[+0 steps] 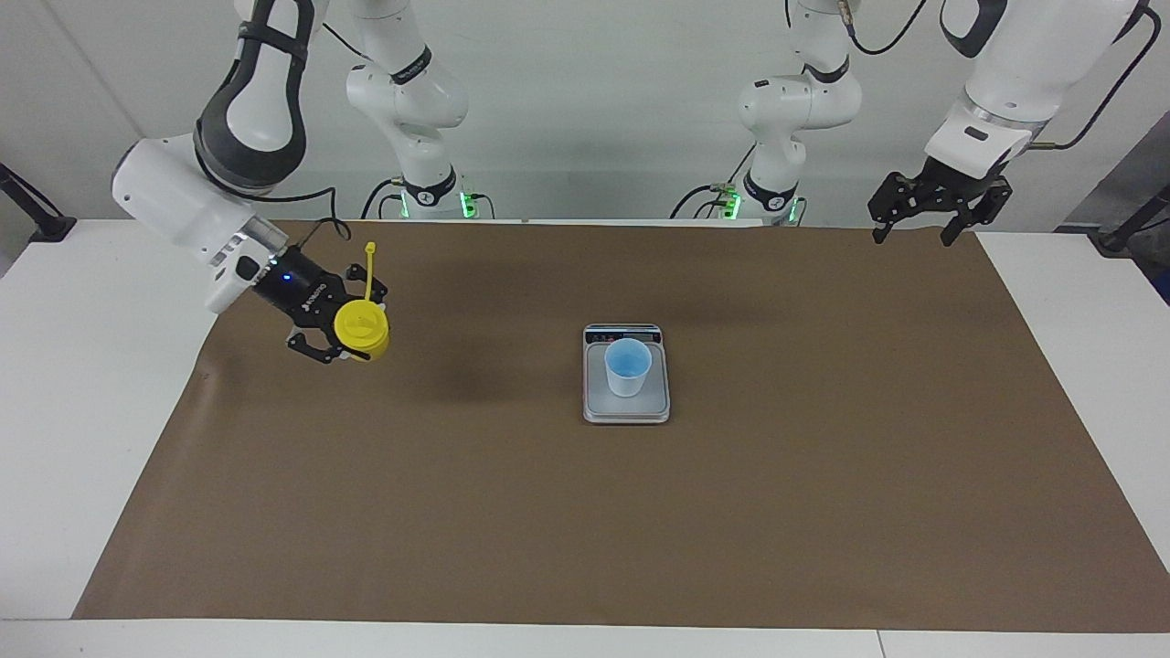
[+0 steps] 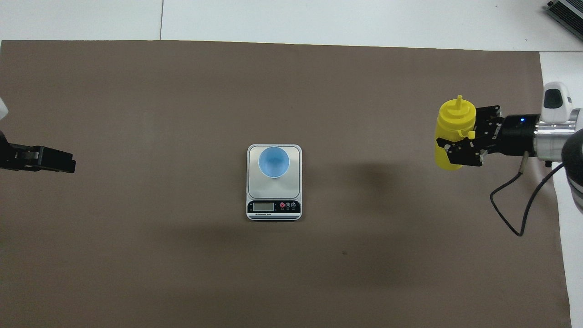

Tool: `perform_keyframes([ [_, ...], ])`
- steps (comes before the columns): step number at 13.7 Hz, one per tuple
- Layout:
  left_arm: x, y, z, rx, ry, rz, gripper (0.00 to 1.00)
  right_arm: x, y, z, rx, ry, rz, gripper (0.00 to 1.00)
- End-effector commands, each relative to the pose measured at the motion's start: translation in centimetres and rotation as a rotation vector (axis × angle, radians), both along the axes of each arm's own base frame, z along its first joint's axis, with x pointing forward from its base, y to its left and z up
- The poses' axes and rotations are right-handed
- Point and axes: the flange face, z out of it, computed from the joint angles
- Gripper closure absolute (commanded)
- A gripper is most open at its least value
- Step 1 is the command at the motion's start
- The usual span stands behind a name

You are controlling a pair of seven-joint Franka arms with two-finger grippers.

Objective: Pour seasoning into cup on scale with both arms
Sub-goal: 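Lift the yellow bottle with the right gripper over the blue cup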

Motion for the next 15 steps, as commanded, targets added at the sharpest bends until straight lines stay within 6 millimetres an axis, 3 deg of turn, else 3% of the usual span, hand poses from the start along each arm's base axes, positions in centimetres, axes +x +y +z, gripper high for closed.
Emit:
perform_keyframes([
  [1,-0.4,0.1,1.1,-0.003,-0.011,-0.019,0.0,0.3,3.1,1.7,-0.06,0.007,-0.017,0.92],
  [3,-0.4,0.2,0.9,-0.005,-0.01,-0.018,0.0,0.4,5.9,1.8,-0.093,-0.009,0.016,1.0],
  [5,-0.6,0.3,0.5,-0.005,-0.007,-0.014,0.0,0.4,7.9,1.9,-0.135,-0.016,0.026,1.0],
  [10,-0.7,0.7,0.6,-0.005,-0.002,-0.004,0.0,0.2,15.5,1.5,-0.26,-0.066,0.073,1.0],
  [15,-0.7,1.0,0.6,-0.005,-0.002,0.001,0.0,0.1,23.0,0.4,-0.427,-0.147,0.243,1.0],
])
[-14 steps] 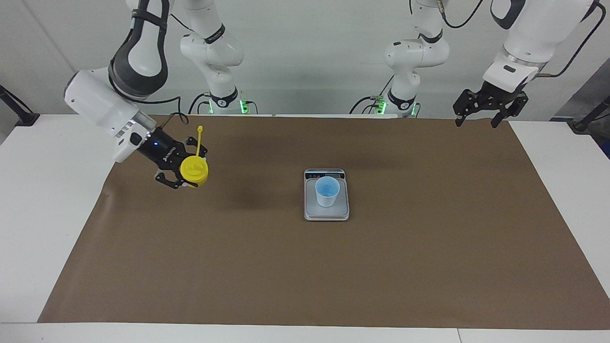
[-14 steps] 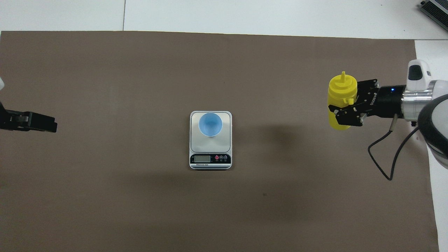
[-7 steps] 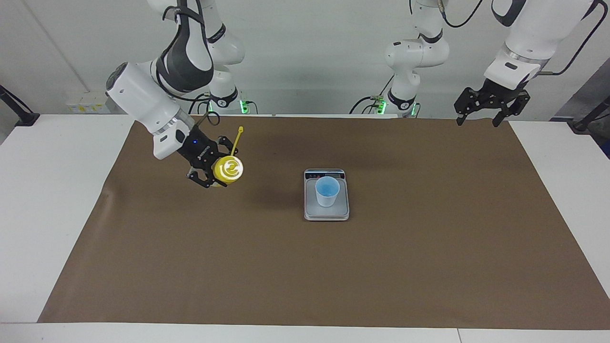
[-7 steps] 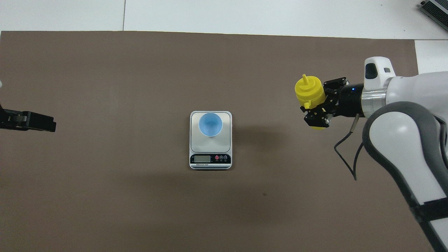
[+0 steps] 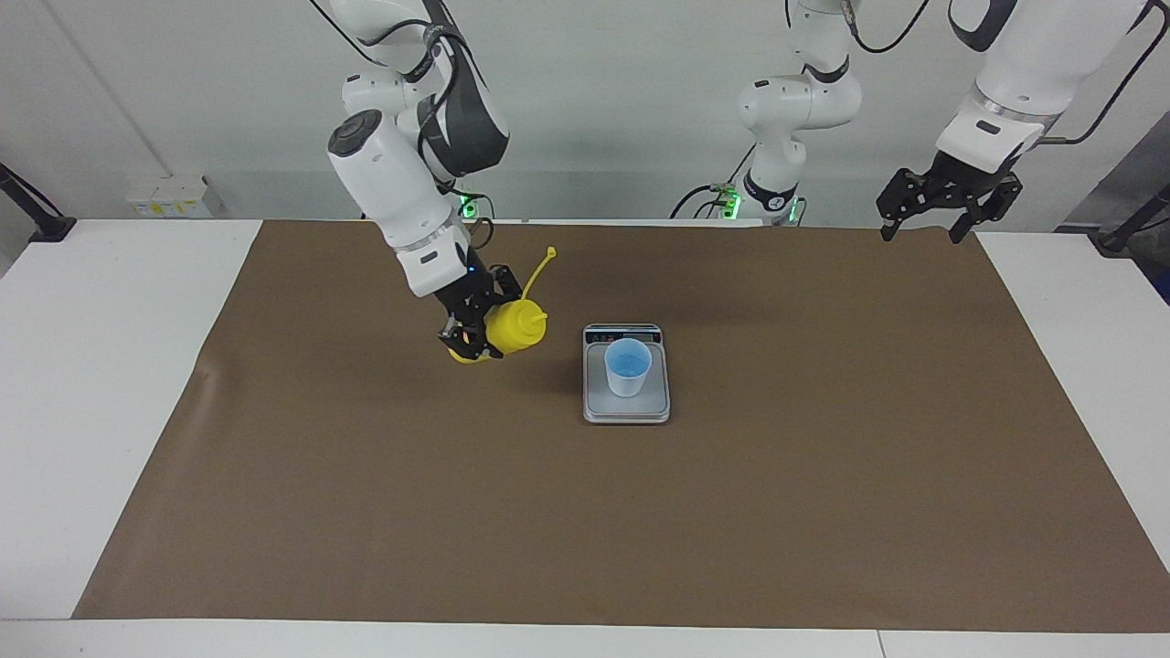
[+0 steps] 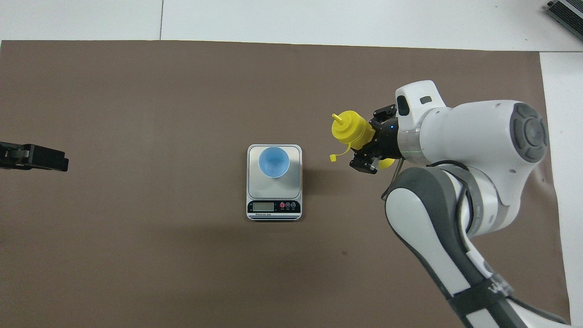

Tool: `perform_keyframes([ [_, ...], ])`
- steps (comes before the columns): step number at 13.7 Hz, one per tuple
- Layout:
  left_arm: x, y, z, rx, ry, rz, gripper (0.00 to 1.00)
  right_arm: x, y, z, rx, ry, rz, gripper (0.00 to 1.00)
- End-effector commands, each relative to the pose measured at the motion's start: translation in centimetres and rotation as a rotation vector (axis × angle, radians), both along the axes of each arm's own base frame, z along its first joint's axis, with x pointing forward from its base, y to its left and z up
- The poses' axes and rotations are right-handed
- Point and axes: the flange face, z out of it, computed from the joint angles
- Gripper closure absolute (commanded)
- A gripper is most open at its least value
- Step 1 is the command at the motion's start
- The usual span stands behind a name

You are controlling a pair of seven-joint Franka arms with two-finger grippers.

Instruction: Pour seasoning into cup on scale with both arms

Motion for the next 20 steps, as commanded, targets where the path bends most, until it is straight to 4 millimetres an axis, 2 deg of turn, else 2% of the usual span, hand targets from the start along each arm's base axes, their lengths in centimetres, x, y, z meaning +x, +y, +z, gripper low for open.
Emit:
perform_keyframes([
  [1,-0.7,0.2,0.2,-0.002,0.004,-0.005,0.0,0.8,3.0,0.2,-0.112,-0.054,0.08,1.0],
  [4,-0.7,0.3,0.2,-0.003,0.004,-0.003,0.0,0.1,6.0,-0.8,-0.239,-0.093,0.198,1.0],
  [9,-0.7,0.3,0.2,-0.002,0.004,-0.003,0.0,-1.6,11.3,-4.0,-0.448,-0.178,0.372,1.0],
  [10,-0.7,0.3,0.2,-0.002,0.004,-0.003,0.0,-1.6,11.6,-4.0,-0.503,-0.216,0.403,1.0],
  [13,-0.7,0.3,0.2,-0.003,0.004,-0.003,0.0,-1.6,11.8,-3.8,-0.522,-0.251,0.409,1.0],
  [20,-0.7,0.3,0.2,-0.002,0.004,-0.003,0.0,-1.3,11.6,-3.8,-0.775,-0.385,0.559,1.0],
])
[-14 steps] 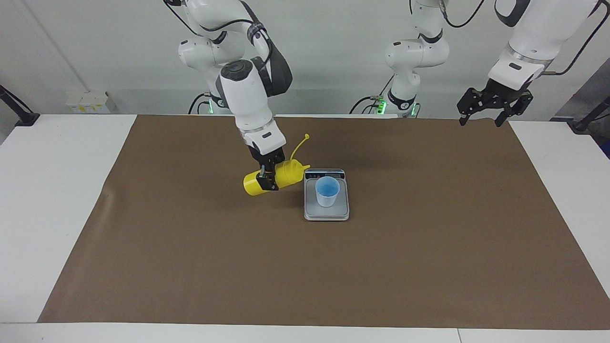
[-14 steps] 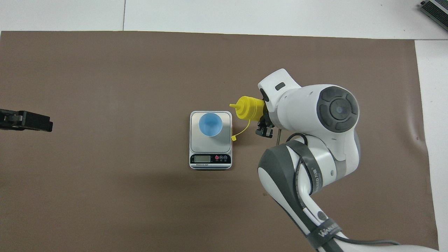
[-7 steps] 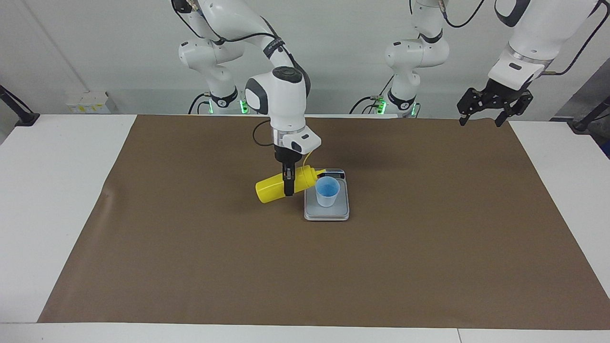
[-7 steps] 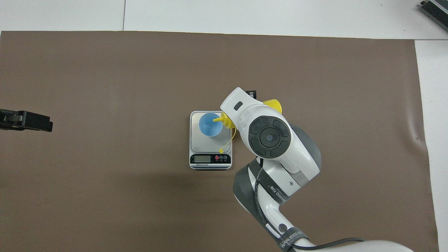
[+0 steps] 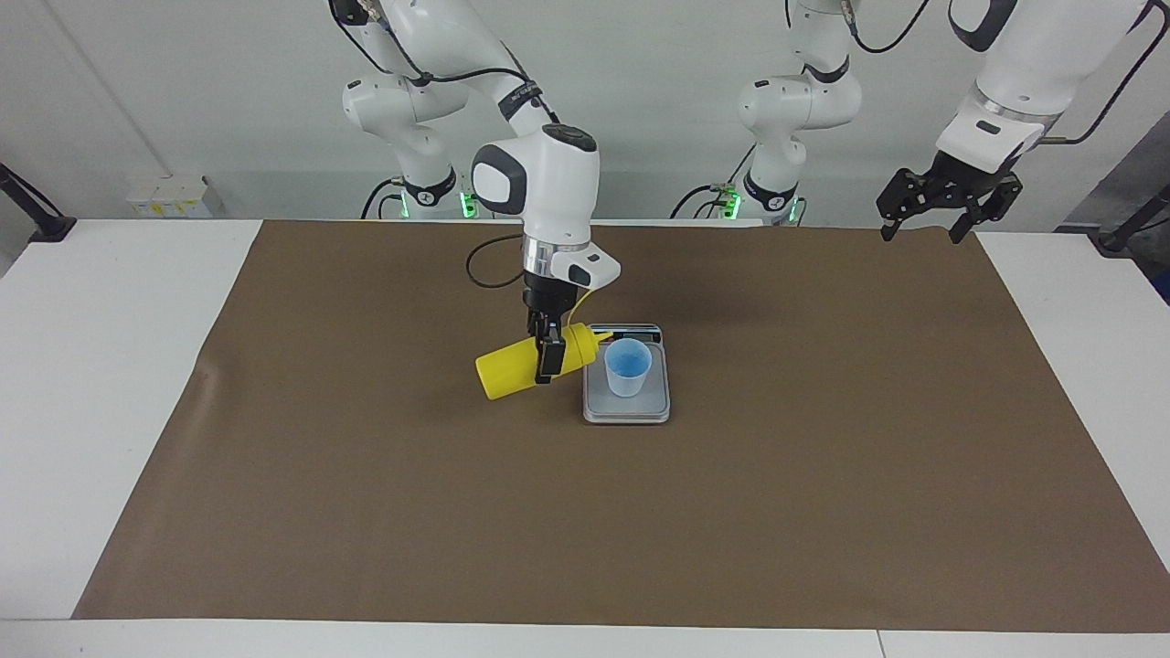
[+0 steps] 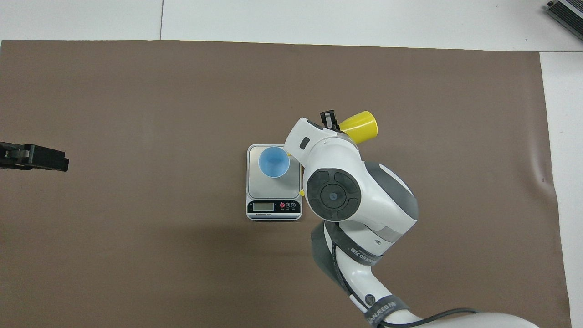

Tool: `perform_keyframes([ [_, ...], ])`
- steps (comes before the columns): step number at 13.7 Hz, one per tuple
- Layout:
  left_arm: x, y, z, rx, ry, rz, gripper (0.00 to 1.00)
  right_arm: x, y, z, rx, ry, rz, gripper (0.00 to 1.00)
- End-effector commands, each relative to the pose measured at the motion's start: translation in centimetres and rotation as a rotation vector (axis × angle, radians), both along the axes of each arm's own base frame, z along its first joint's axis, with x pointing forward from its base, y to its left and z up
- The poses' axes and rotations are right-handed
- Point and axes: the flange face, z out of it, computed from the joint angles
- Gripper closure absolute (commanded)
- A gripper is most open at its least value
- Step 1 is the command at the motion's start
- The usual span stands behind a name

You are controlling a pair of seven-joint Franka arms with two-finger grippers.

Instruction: Pour seasoning into cup on scale with both arms

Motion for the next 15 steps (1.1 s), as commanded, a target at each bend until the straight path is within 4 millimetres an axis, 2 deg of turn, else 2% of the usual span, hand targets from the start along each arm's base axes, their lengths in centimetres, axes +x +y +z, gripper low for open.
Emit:
perform_keyframes([
  [1,-0.7,0.3,0.2,-0.002,0.004,-0.003,0.0,0.5,0.1,0.1,-0.041,-0.042,0.029,1.0],
  [4,-0.7,0.3,0.2,-0.002,0.004,-0.003,0.0,0.4,1.0,-1.2,-0.132,-0.073,0.085,1.0],
  [5,-0.7,0.3,0.2,-0.002,0.004,-0.003,0.0,-0.3,2.3,-1.6,-0.15,-0.073,0.102,1.0],
  [7,-0.7,0.3,0.2,-0.003,0.004,-0.003,0.0,0.0,3.3,-1.6,-0.165,-0.076,0.073,1.0],
  [10,-0.7,0.3,0.2,-0.002,0.004,-0.003,0.0,-0.3,6.0,-2.4,-0.273,-0.084,0.089,1.0],
  [15,-0.7,0.3,0.2,-0.002,0.004,-0.005,0.0,-1.3,6.5,-3.5,-0.439,-0.145,0.026,1.0],
])
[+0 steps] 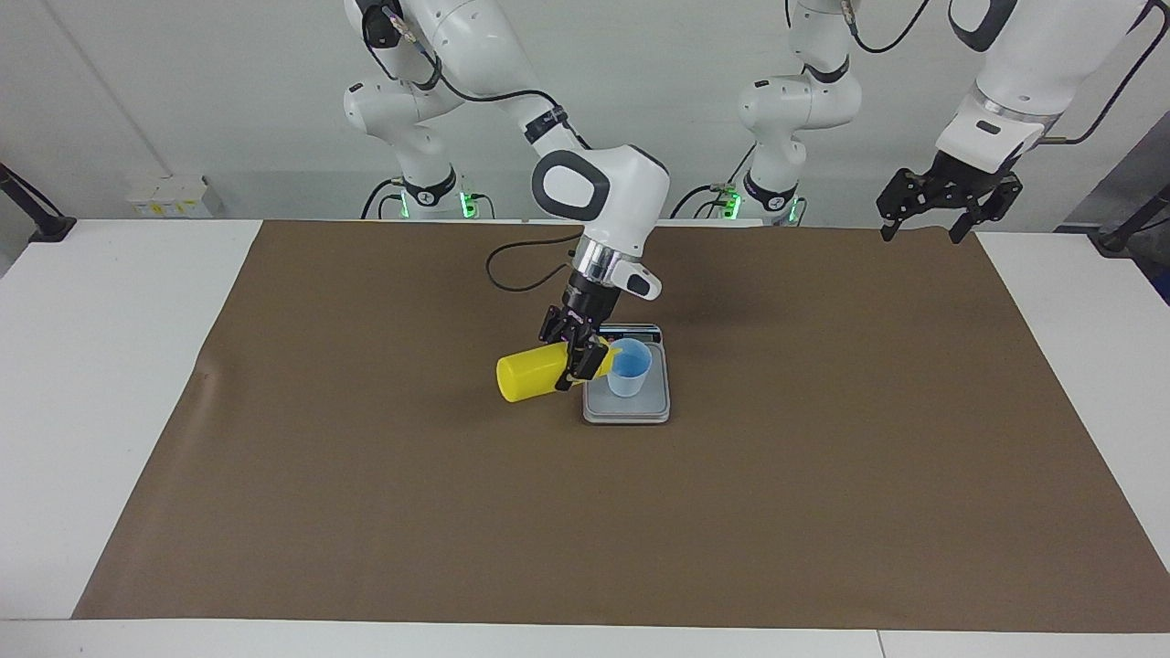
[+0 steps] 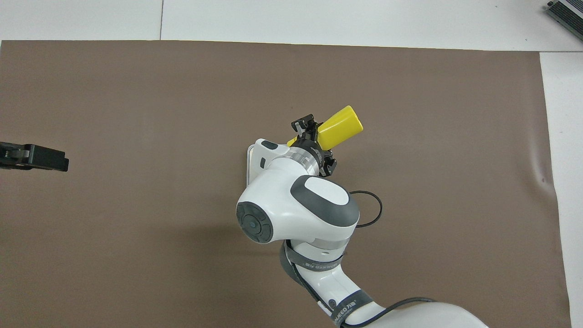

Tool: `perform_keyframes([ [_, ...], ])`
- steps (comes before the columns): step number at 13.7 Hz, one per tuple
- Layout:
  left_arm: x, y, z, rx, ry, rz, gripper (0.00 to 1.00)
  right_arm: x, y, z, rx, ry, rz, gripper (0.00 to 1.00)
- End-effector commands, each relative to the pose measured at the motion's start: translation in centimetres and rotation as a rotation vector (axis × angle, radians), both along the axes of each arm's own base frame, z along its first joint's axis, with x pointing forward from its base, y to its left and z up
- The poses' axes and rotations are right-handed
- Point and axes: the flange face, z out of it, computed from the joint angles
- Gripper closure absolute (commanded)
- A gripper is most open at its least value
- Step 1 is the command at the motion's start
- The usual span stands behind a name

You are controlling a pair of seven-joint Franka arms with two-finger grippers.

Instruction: Pour seasoning into cup on scale with both arms

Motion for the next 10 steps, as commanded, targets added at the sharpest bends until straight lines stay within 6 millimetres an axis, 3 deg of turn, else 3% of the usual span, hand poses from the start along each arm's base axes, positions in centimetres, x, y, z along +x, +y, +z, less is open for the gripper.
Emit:
perform_keyframes([
  [1,-0.69,0.31,0.19,-0.002,0.004,-0.003,0.0,0.25,0.21,0.62,-0.066,-0.05,-0.025,1.0],
  [10,-0.69,0.31,0.19,-0.002,0.004,-0.003,0.0,-0.01,0.54,0.3,-0.045,-0.07,-0.055,1.0],
])
